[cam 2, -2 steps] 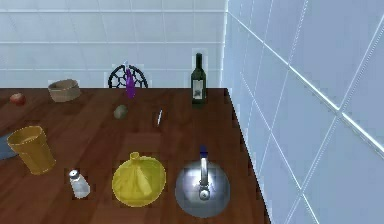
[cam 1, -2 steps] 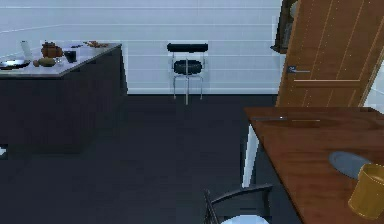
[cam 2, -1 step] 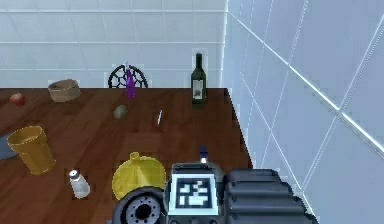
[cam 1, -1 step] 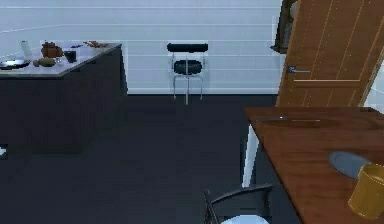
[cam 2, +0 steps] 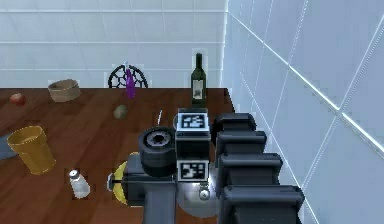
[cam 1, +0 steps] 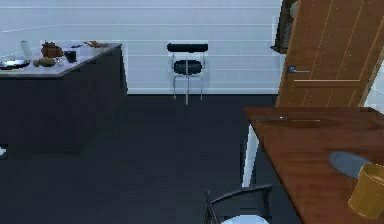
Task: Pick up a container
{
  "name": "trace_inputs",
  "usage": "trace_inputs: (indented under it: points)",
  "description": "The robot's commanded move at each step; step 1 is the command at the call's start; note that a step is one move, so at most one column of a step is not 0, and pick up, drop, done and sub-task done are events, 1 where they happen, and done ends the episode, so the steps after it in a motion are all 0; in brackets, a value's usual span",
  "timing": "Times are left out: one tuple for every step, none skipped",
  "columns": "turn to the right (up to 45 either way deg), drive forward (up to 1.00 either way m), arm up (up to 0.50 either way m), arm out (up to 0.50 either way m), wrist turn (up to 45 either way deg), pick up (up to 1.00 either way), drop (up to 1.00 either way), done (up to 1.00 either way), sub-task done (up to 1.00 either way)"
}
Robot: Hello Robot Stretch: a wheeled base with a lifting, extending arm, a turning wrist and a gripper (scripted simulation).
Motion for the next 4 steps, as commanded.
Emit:
trace_inputs:
  points:
    - [0.0, 0.00, 0.00, 0.00, 45.0, 0.00, 0.00, 0.00, 0.00]
    - [0.0, 0.00, 0.00, 0.00, 45.0, 0.00, 0.00, 0.00, 0.00]
    - [0.0, 0.00, 0.00, 0.00, 45.0, 0.00, 0.00, 0.00, 0.00]
    - [0.0, 0.00, 0.00, 0.00, 45.0, 0.00, 0.00, 0.00, 0.00]
